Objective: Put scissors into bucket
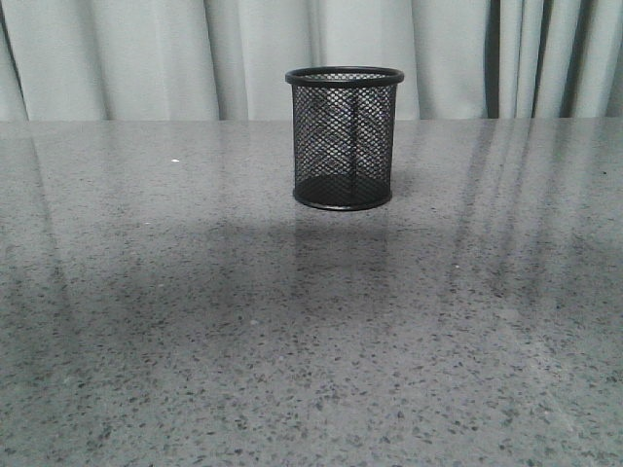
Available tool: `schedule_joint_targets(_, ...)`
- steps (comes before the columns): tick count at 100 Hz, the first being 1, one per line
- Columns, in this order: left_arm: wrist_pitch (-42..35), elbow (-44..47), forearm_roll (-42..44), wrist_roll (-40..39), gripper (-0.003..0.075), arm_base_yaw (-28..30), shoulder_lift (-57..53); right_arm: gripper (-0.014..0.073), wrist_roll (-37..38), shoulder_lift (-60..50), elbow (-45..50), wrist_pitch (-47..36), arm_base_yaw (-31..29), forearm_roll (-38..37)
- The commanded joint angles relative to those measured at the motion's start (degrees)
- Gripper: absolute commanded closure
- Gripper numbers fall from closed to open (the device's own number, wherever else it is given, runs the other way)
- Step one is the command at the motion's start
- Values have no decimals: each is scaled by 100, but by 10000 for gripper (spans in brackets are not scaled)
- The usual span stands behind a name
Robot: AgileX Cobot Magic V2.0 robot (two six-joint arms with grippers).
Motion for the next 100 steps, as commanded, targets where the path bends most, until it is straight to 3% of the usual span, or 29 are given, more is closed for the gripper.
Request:
schedule_joint_targets(1, -587, -185, 548, -446, 741, -556, 25, 156, -79, 22, -182, -84, -22, 393)
schedule_joint_targets(25, -1292, -194, 1002, -847, 741, -1442, 344, 156, -82, 32, -182, -1, -22, 496)
schedule_joint_targets(53, -1779, -194, 991, -910, 741, -1742, 526, 168, -185, 164, -182, 30, -22, 484)
schedule_joint_targets(64, -1892, -194, 960, -910, 741, -1743, 526, 288, -358, 259, -182, 34, -22, 499)
schedule_joint_targets(79, -1693, -194, 960, -910, 734, -1743, 526, 602, -465, 259, -182, 45, -22, 499)
schedule_joint_targets(82, -1640, -194, 960, -910, 719, -1743, 526, 667, -551, 259, -182, 49, -22, 499)
schedule_joint_targets(89, -1539, -194, 960, -910, 645, -1706, 526, 657, -590, 259, -182, 59, -22, 499)
schedule_joint_targets(100, -1500, -194, 960, -1140, 443, -1541, 526, 657, -673, 259, -182, 72, -22, 499)
